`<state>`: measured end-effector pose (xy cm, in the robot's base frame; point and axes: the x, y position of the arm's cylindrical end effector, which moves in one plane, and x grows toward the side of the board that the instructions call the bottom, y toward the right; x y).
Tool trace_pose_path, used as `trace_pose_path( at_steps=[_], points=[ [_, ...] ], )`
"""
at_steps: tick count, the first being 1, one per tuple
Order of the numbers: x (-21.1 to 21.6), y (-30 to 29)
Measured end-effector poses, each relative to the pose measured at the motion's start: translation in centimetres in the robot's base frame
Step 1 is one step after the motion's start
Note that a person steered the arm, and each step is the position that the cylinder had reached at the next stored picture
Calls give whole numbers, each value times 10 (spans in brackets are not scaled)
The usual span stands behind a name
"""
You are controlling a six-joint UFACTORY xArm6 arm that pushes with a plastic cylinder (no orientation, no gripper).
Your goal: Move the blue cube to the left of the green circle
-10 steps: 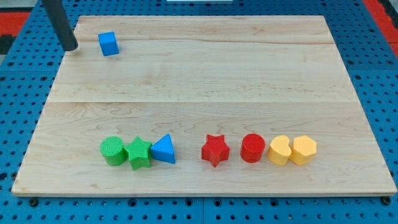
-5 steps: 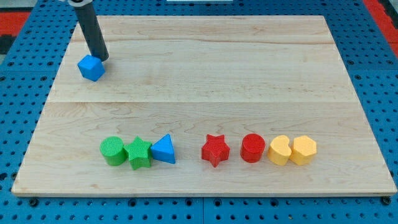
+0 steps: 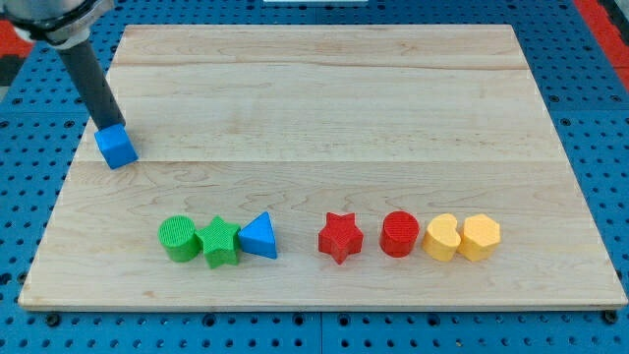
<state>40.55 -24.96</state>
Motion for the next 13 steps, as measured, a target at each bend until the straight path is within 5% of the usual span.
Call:
trace_pose_path(
  at_steps=[5,9,13],
  points=[
    [75,30],
    [60,63],
    [100,85]
  ],
)
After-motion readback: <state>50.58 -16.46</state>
